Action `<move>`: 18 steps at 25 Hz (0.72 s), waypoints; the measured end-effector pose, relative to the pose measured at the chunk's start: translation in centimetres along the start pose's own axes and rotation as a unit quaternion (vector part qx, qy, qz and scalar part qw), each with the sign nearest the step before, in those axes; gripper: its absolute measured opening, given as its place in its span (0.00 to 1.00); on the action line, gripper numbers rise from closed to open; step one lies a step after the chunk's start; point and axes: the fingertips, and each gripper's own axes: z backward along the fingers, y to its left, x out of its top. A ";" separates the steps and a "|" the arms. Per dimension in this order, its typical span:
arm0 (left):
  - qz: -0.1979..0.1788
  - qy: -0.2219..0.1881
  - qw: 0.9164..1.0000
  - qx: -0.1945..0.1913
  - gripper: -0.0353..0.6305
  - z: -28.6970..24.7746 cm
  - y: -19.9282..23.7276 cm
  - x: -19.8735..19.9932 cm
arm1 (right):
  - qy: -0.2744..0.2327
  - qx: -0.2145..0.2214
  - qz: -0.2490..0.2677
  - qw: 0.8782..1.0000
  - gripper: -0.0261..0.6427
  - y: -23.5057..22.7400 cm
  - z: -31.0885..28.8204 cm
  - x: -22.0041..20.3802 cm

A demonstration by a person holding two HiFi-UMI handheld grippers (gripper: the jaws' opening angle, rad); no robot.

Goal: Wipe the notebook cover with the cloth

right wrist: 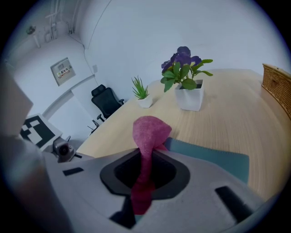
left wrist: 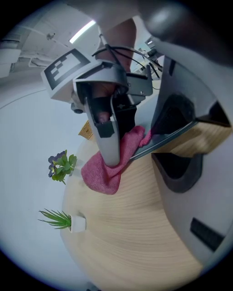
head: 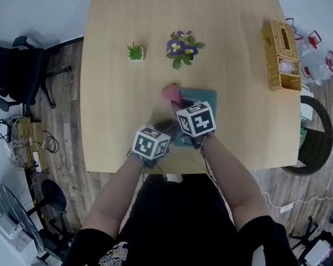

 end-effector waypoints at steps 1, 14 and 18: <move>0.001 0.000 1.000 0.000 0.24 0.0 0.0 0.0 | 0.001 0.001 0.005 1.000 0.12 0.0 0.0 0.0; -0.001 -0.001 1.000 0.002 0.24 0.1 0.0 -0.1 | -0.029 -0.001 -0.033 0.999 0.12 -3.5 2.4 0.3; -0.002 -0.001 1.000 0.003 0.24 0.1 0.0 0.0 | -0.044 -0.020 -0.064 0.997 0.13 -6.0 3.6 0.4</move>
